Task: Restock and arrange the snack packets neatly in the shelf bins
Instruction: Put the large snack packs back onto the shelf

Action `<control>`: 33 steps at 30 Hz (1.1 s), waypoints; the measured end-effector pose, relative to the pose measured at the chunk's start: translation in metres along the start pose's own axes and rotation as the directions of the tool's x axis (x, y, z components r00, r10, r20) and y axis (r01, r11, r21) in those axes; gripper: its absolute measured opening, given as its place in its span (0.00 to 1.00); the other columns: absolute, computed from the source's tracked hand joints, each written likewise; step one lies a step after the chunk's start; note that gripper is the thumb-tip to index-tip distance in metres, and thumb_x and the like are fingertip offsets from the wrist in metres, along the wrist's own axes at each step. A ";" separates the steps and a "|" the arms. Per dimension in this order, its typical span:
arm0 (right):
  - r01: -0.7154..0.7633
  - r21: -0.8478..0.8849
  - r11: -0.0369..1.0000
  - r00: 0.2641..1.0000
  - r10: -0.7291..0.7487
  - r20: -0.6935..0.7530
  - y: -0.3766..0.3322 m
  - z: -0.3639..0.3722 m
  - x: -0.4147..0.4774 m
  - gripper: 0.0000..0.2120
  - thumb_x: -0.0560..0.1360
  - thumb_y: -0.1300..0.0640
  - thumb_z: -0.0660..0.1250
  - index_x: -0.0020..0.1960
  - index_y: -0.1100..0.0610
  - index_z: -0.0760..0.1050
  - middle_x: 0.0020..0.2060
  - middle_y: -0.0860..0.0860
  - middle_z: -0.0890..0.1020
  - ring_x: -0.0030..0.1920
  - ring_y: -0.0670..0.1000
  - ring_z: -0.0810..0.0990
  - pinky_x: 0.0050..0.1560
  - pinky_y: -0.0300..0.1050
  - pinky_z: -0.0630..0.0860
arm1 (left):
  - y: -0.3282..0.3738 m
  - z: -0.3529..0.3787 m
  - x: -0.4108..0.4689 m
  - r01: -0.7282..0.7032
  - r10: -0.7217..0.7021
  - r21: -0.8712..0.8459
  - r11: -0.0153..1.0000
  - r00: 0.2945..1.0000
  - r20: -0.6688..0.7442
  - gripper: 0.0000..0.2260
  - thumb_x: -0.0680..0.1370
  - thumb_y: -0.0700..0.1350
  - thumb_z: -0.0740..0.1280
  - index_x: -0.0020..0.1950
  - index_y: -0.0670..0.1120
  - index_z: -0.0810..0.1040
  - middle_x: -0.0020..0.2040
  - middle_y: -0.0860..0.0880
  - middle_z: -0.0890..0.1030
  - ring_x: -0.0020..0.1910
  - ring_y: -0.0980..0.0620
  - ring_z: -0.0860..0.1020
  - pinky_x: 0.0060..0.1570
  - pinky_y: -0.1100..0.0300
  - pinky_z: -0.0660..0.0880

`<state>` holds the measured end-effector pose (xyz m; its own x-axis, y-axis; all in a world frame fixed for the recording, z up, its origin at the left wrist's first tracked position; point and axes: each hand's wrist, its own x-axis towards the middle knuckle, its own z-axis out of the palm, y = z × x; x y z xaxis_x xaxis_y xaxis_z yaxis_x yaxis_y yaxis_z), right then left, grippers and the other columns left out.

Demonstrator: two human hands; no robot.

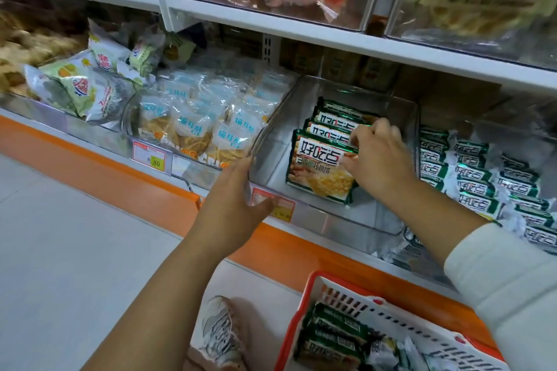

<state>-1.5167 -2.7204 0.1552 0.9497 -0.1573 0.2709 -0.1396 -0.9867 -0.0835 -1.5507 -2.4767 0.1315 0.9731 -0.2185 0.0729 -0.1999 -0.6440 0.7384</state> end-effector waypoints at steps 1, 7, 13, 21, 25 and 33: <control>0.029 0.075 0.997 0.997 -0.024 -0.069 0.000 -0.005 -0.009 0.18 0.75 0.48 0.68 0.61 0.56 0.74 0.58 0.56 0.71 0.60 0.57 0.69 0.58 0.50 0.69 | 0.000 0.001 -0.003 0.000 0.000 0.014 1.000 1.000 -0.009 0.34 0.75 0.50 0.73 0.78 0.51 0.62 0.76 0.54 0.64 0.74 0.56 0.63 0.69 0.62 0.60; 0.191 0.633 0.750 0.975 -0.068 -0.213 0.022 -0.009 -0.165 0.11 0.81 0.52 0.56 0.54 0.55 0.75 0.46 0.45 0.73 0.47 0.42 0.72 0.48 0.33 0.67 | -0.003 0.046 -0.059 0.011 -0.016 -0.061 0.998 0.998 -0.066 0.25 0.77 0.45 0.72 0.72 0.49 0.70 0.68 0.50 0.69 0.66 0.51 0.71 0.65 0.51 0.72; -0.501 0.415 0.760 0.734 0.119 0.669 0.074 0.125 -0.304 0.17 0.82 0.50 0.58 0.69 0.53 0.68 0.65 0.50 0.72 0.59 0.49 0.75 0.58 0.45 0.74 | -0.027 0.140 -0.128 0.065 -0.090 0.065 0.996 0.848 0.522 0.19 0.79 0.46 0.68 0.69 0.55 0.73 0.65 0.54 0.76 0.54 0.61 0.77 0.47 0.76 0.71; -0.486 0.298 0.822 0.684 0.146 0.715 0.081 0.219 -0.298 0.25 0.79 0.52 0.65 0.73 0.54 0.65 0.70 0.54 0.68 0.70 0.56 0.67 0.69 0.52 0.67 | -0.056 0.185 -0.156 0.331 -0.365 0.179 0.927 0.682 0.634 0.18 0.79 0.46 0.67 0.69 0.54 0.73 0.62 0.52 0.78 0.56 0.53 0.79 0.56 0.51 0.79; -0.275 0.060 0.960 0.654 0.141 0.743 0.076 0.243 -0.296 0.27 0.77 0.47 0.66 0.73 0.52 0.64 0.68 0.55 0.67 0.69 0.60 0.64 0.67 0.54 0.67 | -0.067 0.187 -0.154 0.338 -0.385 0.196 0.920 0.698 0.604 0.19 0.80 0.44 0.66 0.71 0.54 0.71 0.62 0.55 0.77 0.53 0.58 0.79 0.53 0.58 0.80; -0.524 0.421 0.740 0.655 0.035 0.755 0.096 0.192 -0.292 0.22 0.74 0.53 0.72 0.67 0.49 0.72 0.57 0.46 0.72 0.58 0.51 0.74 0.56 0.44 0.73 | -0.067 0.195 -0.155 0.368 -0.316 0.026 0.929 0.757 0.572 0.33 0.75 0.46 0.74 0.75 0.59 0.62 0.71 0.55 0.69 0.66 0.55 0.73 0.61 0.56 0.77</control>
<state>-1.7537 -2.7616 -0.1159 0.8288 -0.1059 -0.5494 -0.4833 -0.6303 -0.6075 -1.7105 -2.5424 -0.0599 0.7348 -0.3811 -0.5612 0.1697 -0.6977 0.6960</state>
